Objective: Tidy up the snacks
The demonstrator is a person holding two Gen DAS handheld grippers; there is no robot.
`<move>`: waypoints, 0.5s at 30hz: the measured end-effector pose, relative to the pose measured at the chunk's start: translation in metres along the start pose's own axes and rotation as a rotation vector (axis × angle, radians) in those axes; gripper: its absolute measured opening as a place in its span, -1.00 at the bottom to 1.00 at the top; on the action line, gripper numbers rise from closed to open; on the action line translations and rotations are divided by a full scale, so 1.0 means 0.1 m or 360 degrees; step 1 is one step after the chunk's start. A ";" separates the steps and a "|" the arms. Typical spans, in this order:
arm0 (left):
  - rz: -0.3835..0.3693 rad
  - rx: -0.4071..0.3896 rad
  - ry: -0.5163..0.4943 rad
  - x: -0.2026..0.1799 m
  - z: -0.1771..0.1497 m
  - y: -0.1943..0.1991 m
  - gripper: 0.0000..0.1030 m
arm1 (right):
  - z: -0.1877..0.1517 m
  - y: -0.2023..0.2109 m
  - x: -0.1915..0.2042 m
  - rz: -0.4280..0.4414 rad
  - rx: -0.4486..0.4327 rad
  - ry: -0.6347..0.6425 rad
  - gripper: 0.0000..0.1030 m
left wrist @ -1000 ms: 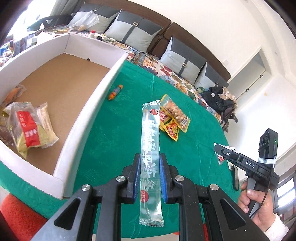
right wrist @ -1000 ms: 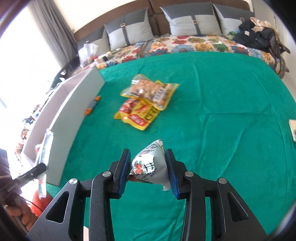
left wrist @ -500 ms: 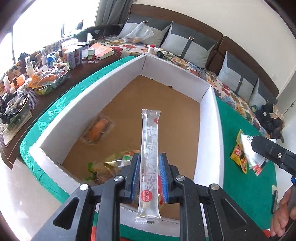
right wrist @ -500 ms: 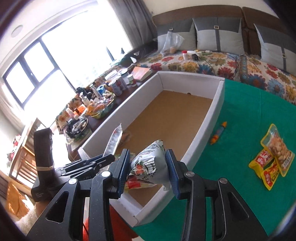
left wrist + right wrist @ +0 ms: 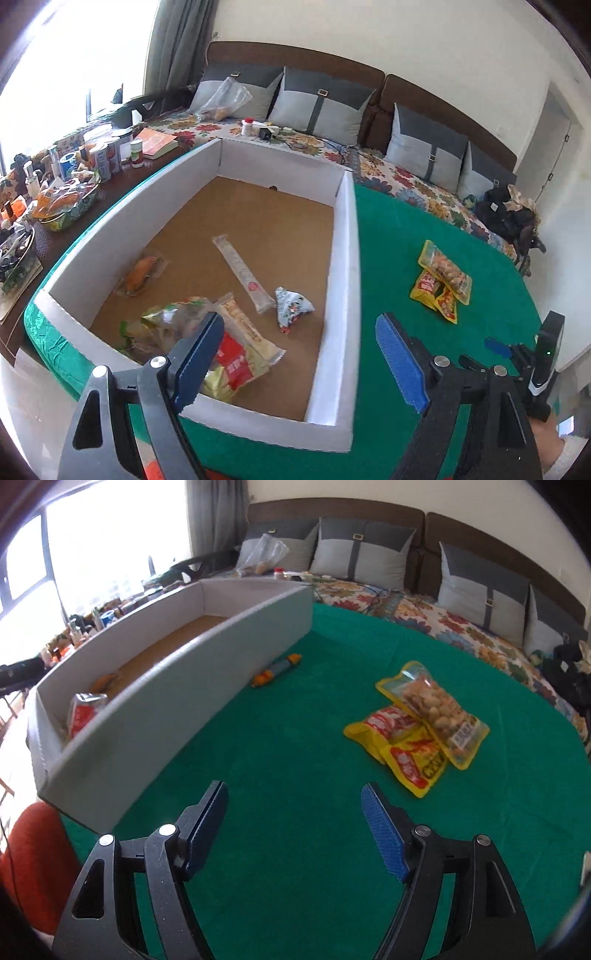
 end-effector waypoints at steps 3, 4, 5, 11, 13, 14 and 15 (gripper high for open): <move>-0.0159 0.0027 -0.0111 -0.64 -0.13 0.01 0.83 | -0.49 0.09 -0.75 -0.0203 0.0060 -0.0151 0.50; -0.0199 0.0043 -0.0156 -0.85 -0.21 -0.01 0.88 | -0.61 0.14 -0.97 -0.0258 0.0060 -0.0205 0.50; -0.0227 0.0065 -0.0200 -1.04 -0.29 -0.06 0.93 | -0.69 0.19 -1.16 -0.0299 0.0056 -0.0258 0.51; -0.0179 0.0317 -0.0432 -1.77 -0.93 -0.75 0.93 | -0.91 0.27 -1.75 -0.0379 0.0027 -0.0467 0.51; -0.0119 0.0359 -0.0476 -1.85 -1.05 -0.98 0.93 | -0.93 0.26 -1.80 -0.0332 -0.0013 -0.0538 0.54; -0.0081 0.0363 -0.0493 -1.87 -1.07 -1.08 0.93 | -0.92 0.26 -1.82 -0.0314 -0.0024 -0.0569 0.57; -0.0045 0.0365 -0.0503 -1.88 -1.08 -1.18 0.93 | -0.93 0.27 -1.84 -0.0318 -0.0027 -0.0586 0.58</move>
Point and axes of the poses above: each gripper's, at about its wrist camera, not at the fingertips, and y roughly against the way its jaws point, x to its left, z to its top, the point moved 10 cm from there along -y, roughly the way its jaws point, and after that the axes turned 8 degrees about z, right-handed, at the moved point
